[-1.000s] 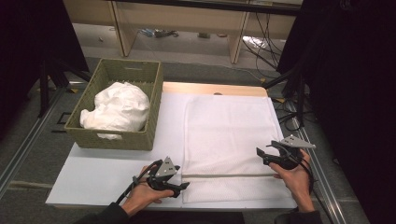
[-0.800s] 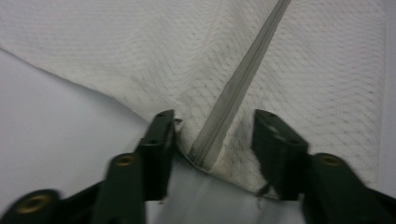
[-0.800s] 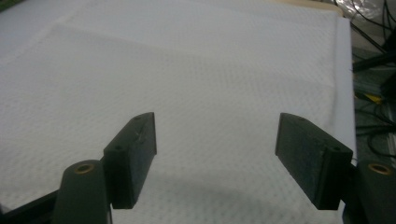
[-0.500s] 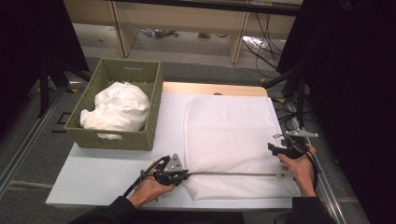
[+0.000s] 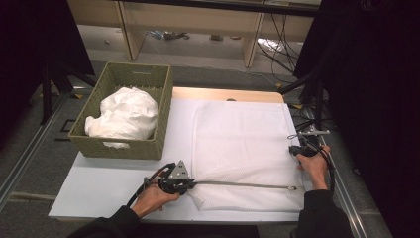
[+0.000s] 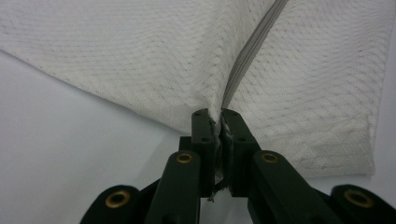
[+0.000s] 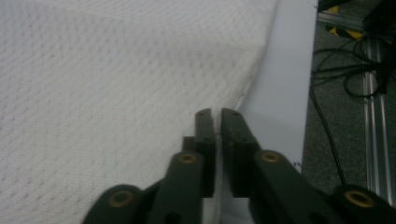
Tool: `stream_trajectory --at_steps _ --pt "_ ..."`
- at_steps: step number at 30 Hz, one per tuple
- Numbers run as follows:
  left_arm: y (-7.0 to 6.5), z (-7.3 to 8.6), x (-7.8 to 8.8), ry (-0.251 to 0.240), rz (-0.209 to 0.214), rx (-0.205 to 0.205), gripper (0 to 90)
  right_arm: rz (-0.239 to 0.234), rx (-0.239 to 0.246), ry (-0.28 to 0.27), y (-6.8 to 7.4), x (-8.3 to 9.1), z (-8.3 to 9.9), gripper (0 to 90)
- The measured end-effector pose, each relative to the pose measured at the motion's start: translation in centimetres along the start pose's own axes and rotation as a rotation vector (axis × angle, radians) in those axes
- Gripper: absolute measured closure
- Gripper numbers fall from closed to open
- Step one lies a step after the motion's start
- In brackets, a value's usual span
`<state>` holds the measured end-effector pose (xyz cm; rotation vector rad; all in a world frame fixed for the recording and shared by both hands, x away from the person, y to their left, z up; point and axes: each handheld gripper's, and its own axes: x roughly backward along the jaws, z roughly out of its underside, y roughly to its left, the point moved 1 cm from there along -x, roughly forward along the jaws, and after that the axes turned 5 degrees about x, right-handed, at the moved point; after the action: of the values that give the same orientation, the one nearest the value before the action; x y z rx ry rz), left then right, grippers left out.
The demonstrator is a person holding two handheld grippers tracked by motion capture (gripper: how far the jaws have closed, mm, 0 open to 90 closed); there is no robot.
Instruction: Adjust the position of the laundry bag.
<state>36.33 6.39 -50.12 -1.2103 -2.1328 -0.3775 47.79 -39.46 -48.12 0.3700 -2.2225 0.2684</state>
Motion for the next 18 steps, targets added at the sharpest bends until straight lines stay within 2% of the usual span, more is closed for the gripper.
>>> stream_trajectory --at_steps 3,4,5,6,7,9,10,11,12,14,15,16,18 --pt "0.2 0.0 0.3 -0.007 0.001 0.013 84.3 -0.012 0.025 -0.004 0.3 -0.5 -0.7 89.5" --pt "0.4 0.1 0.5 -0.008 -0.007 0.013 84.3 -0.012 0.031 -0.006 0.5 -0.6 -0.8 89.6" --pt "0.6 0.1 0.7 0.002 -0.023 0.004 84.3 -0.004 0.059 -0.019 0.5 -0.9 -0.9 89.7" --pt "0.7 0.2 0.8 0.002 -0.025 0.004 84.3 -0.004 0.06 -0.022 0.7 -1.0 -1.1 89.7" --pt "0.8 0.3 1.1 0.01 -0.03 0.006 84.3 -0.015 0.037 -0.021 1.1 -0.9 -1.4 89.8" --pt "1.0 0.5 1.5 0.008 -0.032 0.014 84.3 -0.013 0.091 -0.027 1.5 -1.2 -2.0 89.8" --pt "1.3 0.6 1.8 0.016 -0.047 0.009 84.3 -0.023 0.075 -0.028 2.0 -1.3 -2.3 89.8" --pt "1.4 0.7 1.9 0.009 -0.038 0.02 84.3 -0.019 0.092 -0.032 2.5 -1.5 -2.7 89.8" --pt "1.7 0.8 2.2 0.01 -0.048 0.024 84.3 -0.022 0.126 -0.034 2.7 -1.7 -2.9 89.8" --pt "2.3 1.1 2.9 0.025 -0.063 0.025 84.3 -0.028 0.136 -0.025 3.5 -2.0 -3.5 89.8" --pt "2.3 1.2 3.0 0.018 -0.056 0.033 84.2 -0.044 0.155 -0.032 4.0 -2.1 -3.7 89.9" --pt "2.5 1.3 3.3 0.012 -0.061 0.04 84.2 -0.037 0.169 -0.036 4.3 -2.1 -3.9 89.9" --pt "2.8 1.7 3.8 0.024 -0.071 0.042 84.3 -0.045 0.191 -0.035 5.0 -2.2 -4.1 89.9"
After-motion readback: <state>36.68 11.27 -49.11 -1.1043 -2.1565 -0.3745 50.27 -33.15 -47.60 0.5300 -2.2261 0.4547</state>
